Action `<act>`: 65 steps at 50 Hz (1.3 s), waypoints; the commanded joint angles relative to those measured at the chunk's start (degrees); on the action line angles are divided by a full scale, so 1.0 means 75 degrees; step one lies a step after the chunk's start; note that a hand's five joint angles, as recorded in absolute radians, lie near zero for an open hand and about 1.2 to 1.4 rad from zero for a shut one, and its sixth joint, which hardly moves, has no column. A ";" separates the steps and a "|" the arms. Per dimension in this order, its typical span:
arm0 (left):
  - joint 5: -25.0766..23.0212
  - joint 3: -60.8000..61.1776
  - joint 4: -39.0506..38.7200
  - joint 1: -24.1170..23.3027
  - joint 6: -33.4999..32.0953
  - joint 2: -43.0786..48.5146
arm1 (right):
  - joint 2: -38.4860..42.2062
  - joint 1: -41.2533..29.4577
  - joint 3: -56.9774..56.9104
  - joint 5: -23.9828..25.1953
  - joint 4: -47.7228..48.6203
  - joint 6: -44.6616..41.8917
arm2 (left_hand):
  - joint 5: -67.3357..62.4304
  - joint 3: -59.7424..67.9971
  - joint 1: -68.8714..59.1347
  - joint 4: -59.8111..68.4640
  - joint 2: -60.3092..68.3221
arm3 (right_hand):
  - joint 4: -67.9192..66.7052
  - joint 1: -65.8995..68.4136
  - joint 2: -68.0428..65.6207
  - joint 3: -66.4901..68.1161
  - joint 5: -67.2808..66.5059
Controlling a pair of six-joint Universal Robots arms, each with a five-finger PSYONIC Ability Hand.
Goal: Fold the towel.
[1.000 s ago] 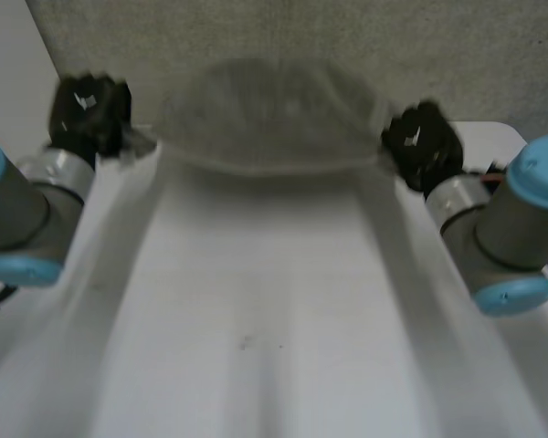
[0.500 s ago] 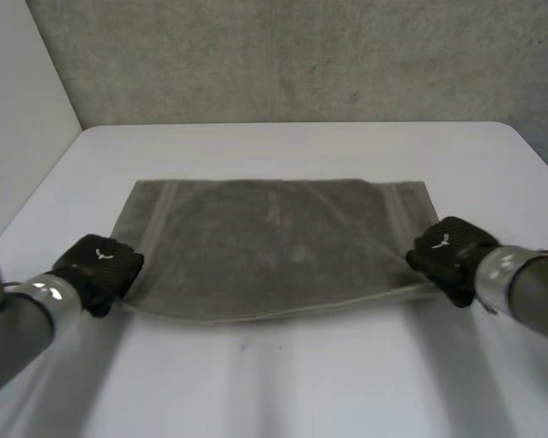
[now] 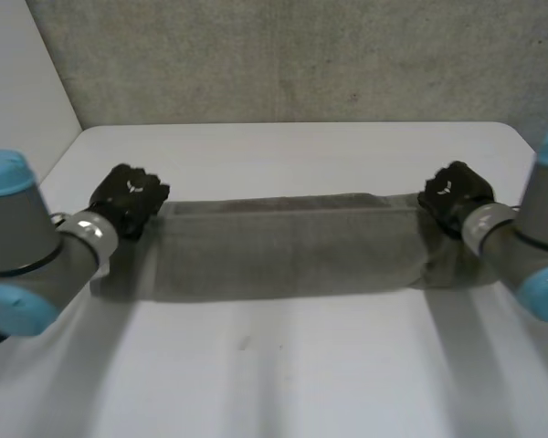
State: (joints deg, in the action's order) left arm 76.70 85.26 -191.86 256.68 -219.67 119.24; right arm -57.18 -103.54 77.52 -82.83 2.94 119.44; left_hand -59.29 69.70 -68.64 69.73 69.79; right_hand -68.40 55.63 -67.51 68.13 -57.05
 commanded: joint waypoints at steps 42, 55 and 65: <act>0.0883 0.1031 -0.1770 -0.0626 0.1891 -0.0711 | 0.0089 0.1009 0.0246 0.0801 -0.0872 0.4817 | 0.7905 -0.7960 0.7819 -0.7964 -0.7972 | 0.5959 -0.4256 0.5841 -0.5922 0.5779; 0.0871 0.1464 -0.1840 -0.0603 0.2911 -0.0887 | 0.0757 0.1290 0.0257 0.0696 -0.0275 0.4139 | 0.7905 -0.7960 0.7819 -0.7964 -0.7972 | 0.1371 0.0332 0.1252 -0.1334 0.1191; 0.0883 0.1511 -0.1840 -0.0603 0.2934 -0.0887 | 0.0745 0.1664 0.0118 -0.0039 0.0439 0.3717 | 0.7905 -0.7960 0.7819 -0.7964 -0.7972 | -0.1547 0.3249 -0.1665 0.1583 -0.1727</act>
State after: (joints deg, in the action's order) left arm 83.28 96.37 -205.67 252.16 -197.64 112.58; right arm -51.19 -92.86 79.25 -78.64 3.37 149.17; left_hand -1.75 9.56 -9.95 9.63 9.49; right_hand -65.57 54.23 -65.39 65.27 -53.77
